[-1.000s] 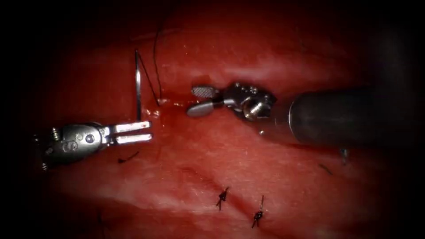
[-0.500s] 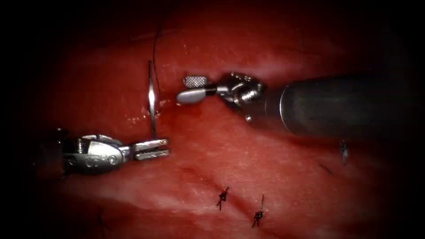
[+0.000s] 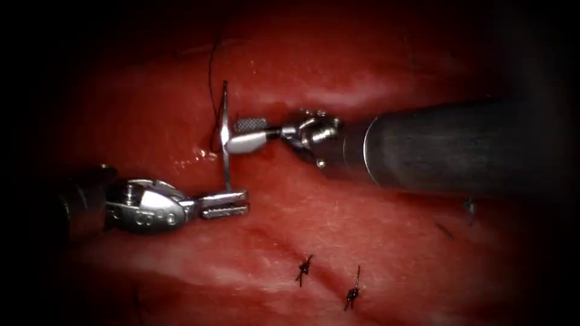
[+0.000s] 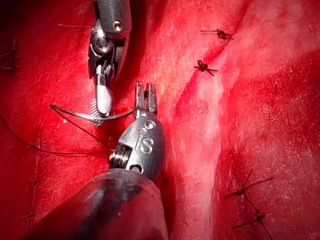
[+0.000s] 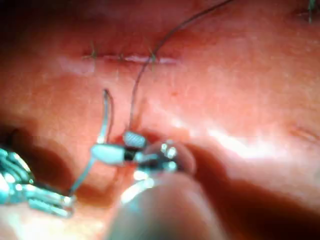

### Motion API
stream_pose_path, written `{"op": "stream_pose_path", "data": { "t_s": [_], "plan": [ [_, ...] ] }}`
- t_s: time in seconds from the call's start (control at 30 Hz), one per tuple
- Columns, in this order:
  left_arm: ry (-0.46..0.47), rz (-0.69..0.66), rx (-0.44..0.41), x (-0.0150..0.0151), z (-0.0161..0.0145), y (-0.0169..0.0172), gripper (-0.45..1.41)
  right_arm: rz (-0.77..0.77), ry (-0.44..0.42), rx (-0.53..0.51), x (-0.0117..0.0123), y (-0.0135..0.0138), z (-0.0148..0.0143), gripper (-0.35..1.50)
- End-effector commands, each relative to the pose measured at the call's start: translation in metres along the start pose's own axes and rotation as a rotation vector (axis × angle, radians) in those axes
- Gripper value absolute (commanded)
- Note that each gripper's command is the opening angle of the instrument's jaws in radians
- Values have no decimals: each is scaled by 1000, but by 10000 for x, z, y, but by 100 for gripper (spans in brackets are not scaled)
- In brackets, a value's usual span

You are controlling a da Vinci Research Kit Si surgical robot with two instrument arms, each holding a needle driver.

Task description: Wound Closure

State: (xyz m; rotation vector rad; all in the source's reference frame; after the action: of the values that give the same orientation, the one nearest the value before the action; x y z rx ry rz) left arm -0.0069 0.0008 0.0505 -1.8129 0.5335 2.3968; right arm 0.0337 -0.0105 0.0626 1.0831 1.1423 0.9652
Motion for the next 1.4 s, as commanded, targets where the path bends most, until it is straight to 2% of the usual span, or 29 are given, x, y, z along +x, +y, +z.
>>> {"op": "stream_pose_path", "data": {
  "t_s": [0.03, 0.27, 0.63, 0.77, 0.9, 1.0, 1.1, 1.3, 1.4],
  "plan": [
    [3, 5, -2, -7, 6, 3, -45, 0, -3, 8, -6, 2, 7, 113],
    [7, 8, -4, -10, 5, 6, -45, -3, 1, 35, -7, -1, 8, 113],
    [3, 15, -1, -2, 5, 10, -45, 14, 2, 46, -8, 1, 22, 88],
    [5, 21, -1, -2, 7, 10, -45, 15, 7, 50, -7, 0, 22, 74],
    [4, 21, -1, -2, 8, 10, -45, 17, 22, 60, -4, -1, 21, 47],
    [9, 22, -3, -1, 10, 12, -45, 18, 25, 66, -2, -1, 21, 49],
    [11, 23, -3, 0, 11, 14, -45, 18, 35, 73, -1, -1, 21, 61],
    [10, 23, -3, 1, 11, 15, -45, 19, 50, 81, 1, -3, 25, 57],
    [10, 23, -3, 1, 12, 15, -45, 19, 51, 80, 1, -4, 28, 12]
  ]
}}
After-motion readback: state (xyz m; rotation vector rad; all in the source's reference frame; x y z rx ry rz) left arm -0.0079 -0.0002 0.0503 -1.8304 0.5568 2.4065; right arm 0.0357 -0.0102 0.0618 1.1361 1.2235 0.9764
